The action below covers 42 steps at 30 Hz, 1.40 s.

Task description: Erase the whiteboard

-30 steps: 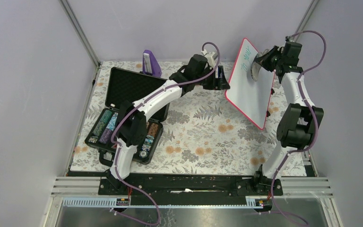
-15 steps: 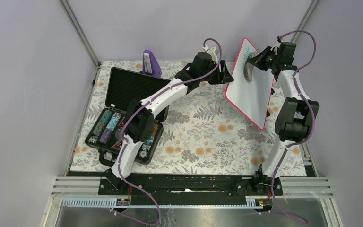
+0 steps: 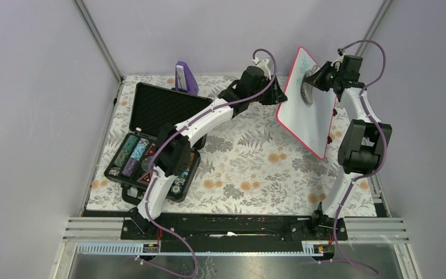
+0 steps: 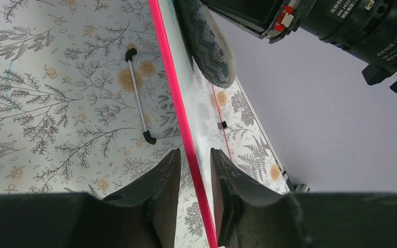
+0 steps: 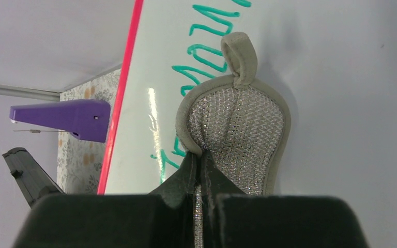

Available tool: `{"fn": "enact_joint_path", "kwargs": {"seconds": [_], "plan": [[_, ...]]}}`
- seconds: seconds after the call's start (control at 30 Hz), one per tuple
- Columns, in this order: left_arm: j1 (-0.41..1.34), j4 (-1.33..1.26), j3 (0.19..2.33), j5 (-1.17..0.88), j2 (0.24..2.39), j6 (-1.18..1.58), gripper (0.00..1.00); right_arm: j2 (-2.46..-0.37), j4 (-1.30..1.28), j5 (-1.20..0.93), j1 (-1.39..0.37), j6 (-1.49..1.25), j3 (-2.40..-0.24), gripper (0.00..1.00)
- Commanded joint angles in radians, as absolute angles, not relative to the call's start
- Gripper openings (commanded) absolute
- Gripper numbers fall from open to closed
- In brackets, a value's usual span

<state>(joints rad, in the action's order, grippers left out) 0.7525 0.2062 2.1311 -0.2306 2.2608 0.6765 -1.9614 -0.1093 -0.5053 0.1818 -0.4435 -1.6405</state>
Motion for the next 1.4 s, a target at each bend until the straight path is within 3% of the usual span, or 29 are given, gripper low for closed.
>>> {"fn": "enact_joint_path", "kwargs": {"seconds": [0.0,0.4,0.6,0.87,1.0,1.37], "plan": [[0.763,0.147,2.123,-0.201,2.275,0.646,0.28,-1.966,-0.134,-0.492,0.213,-0.404,-1.649,0.0],[0.764,0.172,2.135,-0.195,2.304,0.62,0.1,-2.022,-0.183,-0.518,0.222,-0.365,-1.661,0.0],[0.764,0.2,2.175,-0.209,2.336,0.602,0.01,-2.002,-0.173,-0.533,0.126,-0.382,-1.696,0.0],[0.764,0.209,2.183,-0.216,2.341,0.581,0.0,-1.912,-0.08,-0.598,0.014,-0.422,-1.675,0.0],[0.765,0.214,2.179,-0.212,2.332,0.574,0.0,-1.954,-0.134,-0.531,0.023,-0.391,-1.698,0.0],[0.765,0.202,2.177,-0.217,2.336,0.59,0.0,-2.046,-0.166,-0.504,0.235,-0.407,-1.614,0.0]]}}
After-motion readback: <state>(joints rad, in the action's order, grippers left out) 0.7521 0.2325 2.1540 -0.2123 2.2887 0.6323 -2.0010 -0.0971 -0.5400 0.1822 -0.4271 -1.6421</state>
